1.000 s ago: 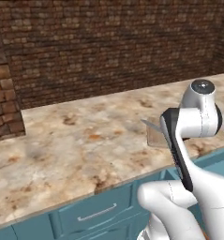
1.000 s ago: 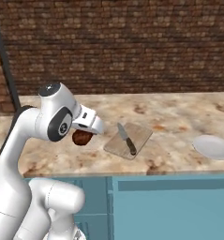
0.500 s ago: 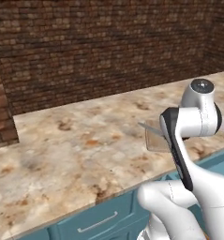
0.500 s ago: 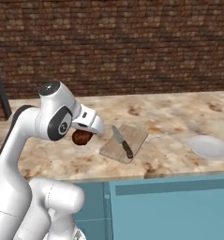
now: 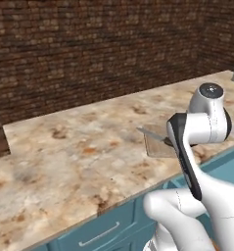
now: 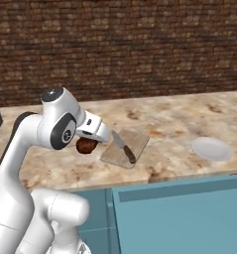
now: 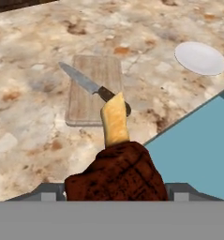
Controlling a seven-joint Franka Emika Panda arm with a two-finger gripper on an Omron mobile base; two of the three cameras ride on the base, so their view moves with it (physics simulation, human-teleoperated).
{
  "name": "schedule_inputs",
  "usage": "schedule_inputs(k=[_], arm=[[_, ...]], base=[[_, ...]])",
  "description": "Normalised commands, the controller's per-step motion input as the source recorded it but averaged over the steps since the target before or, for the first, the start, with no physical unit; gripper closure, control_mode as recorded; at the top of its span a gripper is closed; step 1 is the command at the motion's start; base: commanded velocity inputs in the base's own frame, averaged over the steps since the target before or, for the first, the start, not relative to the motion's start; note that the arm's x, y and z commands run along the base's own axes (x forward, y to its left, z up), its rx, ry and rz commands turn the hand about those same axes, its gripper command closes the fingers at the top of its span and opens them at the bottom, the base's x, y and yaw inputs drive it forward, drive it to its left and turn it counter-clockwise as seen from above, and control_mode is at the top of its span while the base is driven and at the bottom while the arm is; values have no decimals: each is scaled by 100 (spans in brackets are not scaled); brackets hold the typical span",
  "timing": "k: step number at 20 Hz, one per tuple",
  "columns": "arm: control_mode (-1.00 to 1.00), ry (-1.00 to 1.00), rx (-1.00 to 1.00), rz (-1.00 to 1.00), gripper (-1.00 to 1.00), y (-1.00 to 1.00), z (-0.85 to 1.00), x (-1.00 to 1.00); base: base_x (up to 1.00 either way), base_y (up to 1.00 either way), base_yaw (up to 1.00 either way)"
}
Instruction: Pick up the knife from the drawer and place it on the cutting board. Then place the meat from the plate to the cutting board.
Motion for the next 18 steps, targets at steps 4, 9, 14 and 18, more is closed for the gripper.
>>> schedule_inputs(k=[4, 9, 14, 18], arm=[[100, 0, 0, 0, 100, 0, 0, 0], [100, 0, 0, 0, 100, 0, 0, 0], [100, 0, 0, 0, 100, 0, 0, 0], [100, 0, 0, 0, 100, 0, 0, 0]], base=[[59, 18, -71], [100, 25, -39], [100, -33, 6], [100, -75, 21]])
